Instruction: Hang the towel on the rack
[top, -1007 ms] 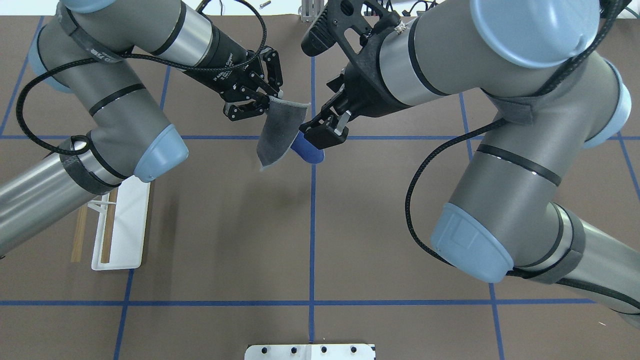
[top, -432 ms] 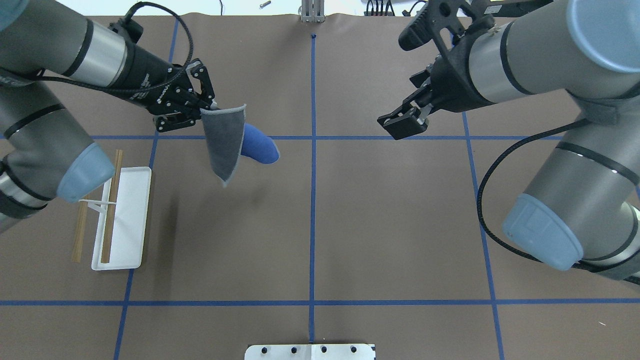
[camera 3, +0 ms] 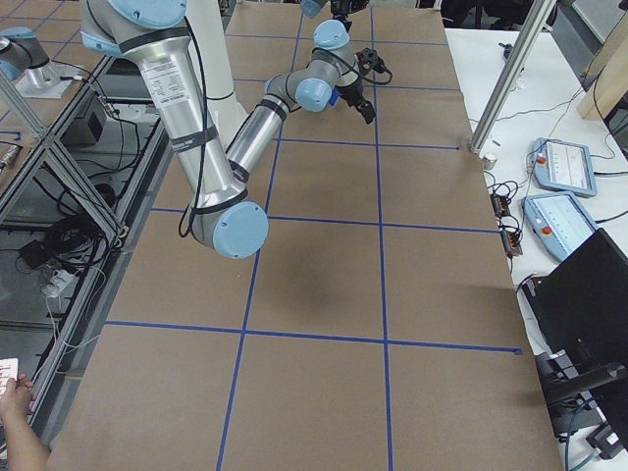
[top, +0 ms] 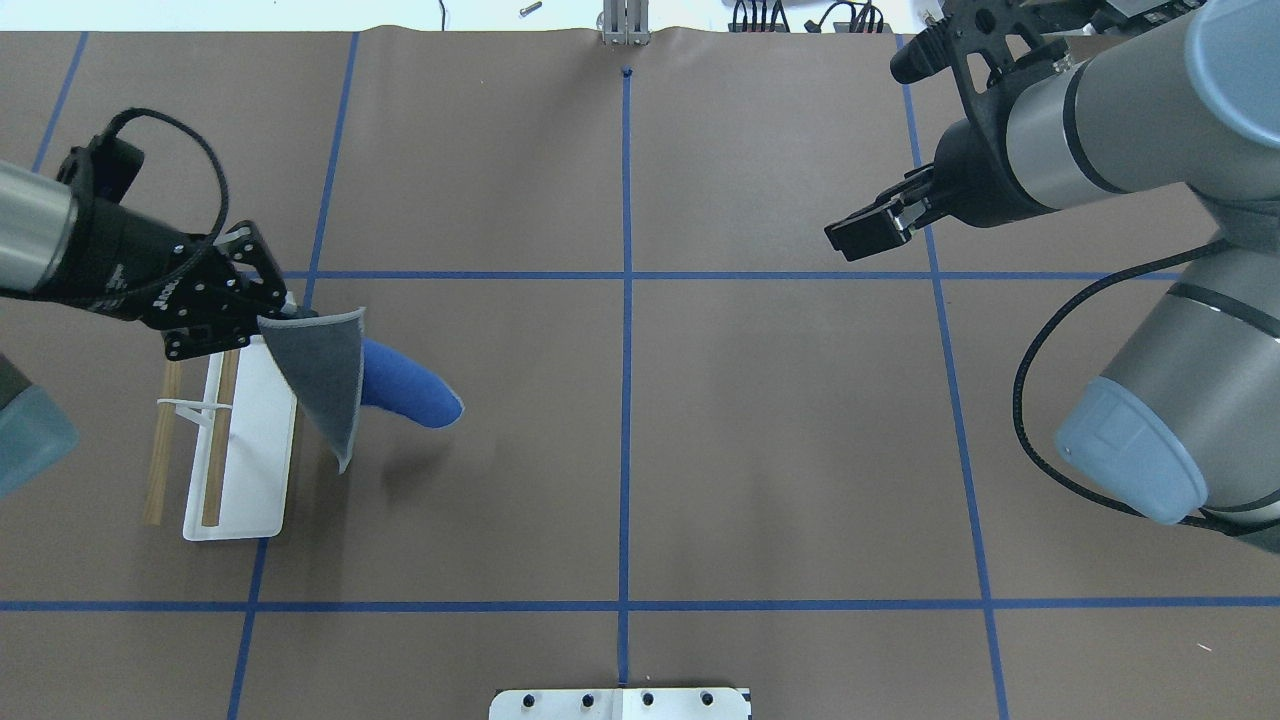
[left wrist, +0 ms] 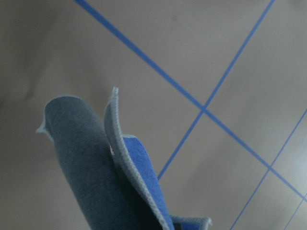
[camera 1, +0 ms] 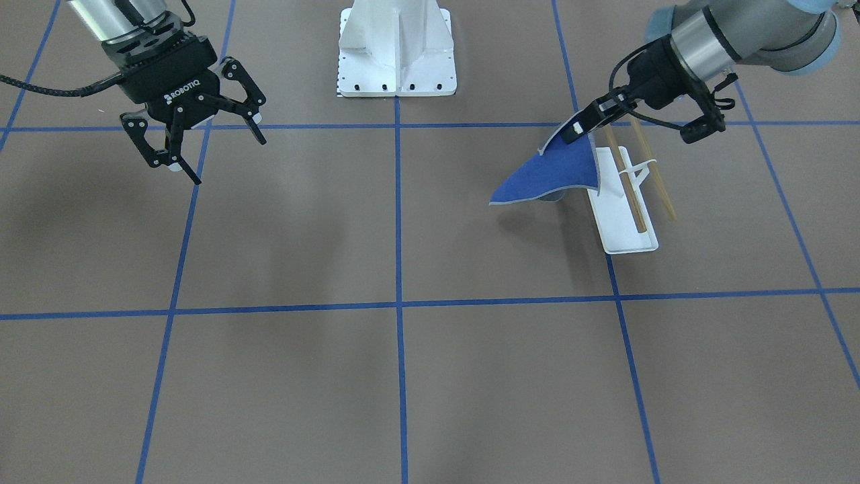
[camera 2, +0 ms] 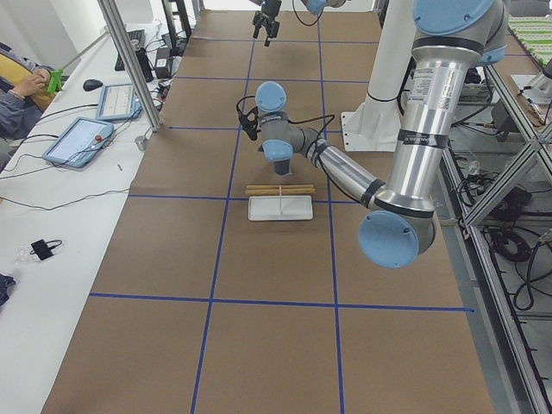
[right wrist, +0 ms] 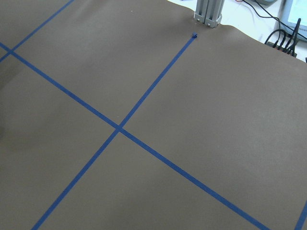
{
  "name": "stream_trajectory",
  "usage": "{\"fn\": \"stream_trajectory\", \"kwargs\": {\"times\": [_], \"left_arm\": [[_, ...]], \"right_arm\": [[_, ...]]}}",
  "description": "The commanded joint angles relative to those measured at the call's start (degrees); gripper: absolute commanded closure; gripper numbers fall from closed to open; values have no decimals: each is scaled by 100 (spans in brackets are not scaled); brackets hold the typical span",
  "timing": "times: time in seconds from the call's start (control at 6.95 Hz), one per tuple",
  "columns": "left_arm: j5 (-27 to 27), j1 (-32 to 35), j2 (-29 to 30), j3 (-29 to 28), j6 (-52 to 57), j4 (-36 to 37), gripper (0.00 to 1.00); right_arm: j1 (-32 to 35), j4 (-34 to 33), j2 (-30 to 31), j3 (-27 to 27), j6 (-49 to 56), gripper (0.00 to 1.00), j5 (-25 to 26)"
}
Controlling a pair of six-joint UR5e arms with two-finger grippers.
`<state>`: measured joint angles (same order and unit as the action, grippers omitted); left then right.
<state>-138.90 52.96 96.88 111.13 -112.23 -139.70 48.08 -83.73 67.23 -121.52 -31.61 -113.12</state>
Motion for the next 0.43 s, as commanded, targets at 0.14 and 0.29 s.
{"fn": "stream_trajectory", "kwargs": {"times": [0.14, 0.29], "left_arm": [[-180, 635, -643, -326, 25, -418, 100], [-172, 828, -862, -398, 25, -418, 100]], "right_arm": [[0, -11, 18, 155, -364, 0, 0], [0, -3, 18, 190, -364, 0, 0]]}}
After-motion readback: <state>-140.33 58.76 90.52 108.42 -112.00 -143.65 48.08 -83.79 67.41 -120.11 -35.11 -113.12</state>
